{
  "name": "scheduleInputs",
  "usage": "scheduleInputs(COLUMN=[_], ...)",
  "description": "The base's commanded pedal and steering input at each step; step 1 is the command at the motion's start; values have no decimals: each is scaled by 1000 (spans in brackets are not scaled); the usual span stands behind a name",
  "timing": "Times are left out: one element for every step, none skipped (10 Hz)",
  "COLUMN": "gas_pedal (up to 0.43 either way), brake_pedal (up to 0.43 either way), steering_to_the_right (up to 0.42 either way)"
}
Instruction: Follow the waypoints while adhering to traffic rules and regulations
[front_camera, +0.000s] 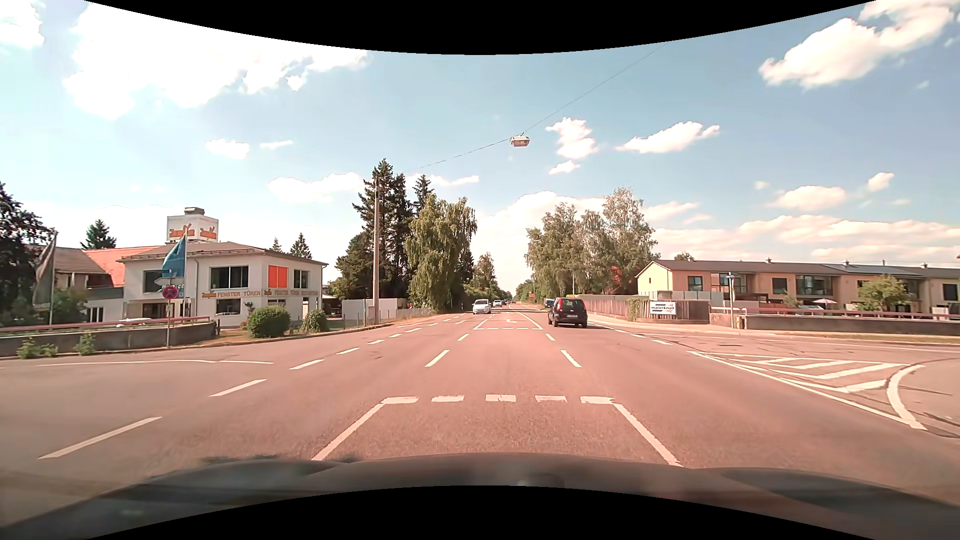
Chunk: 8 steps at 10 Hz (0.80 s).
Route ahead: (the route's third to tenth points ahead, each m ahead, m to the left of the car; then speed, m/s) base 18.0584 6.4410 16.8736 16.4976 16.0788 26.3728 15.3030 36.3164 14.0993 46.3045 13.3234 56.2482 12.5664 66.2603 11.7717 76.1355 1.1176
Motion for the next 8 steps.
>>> scheduleInputs(gas_pedal=[0, 0, 0, 0, 0, 0, 0, 0], brake_pedal=[116, 116, 122, 122, 128, 128, 134, 134], steering_to_the_right=[-2, -2, -2, -2, -2, -2, -2, -2])
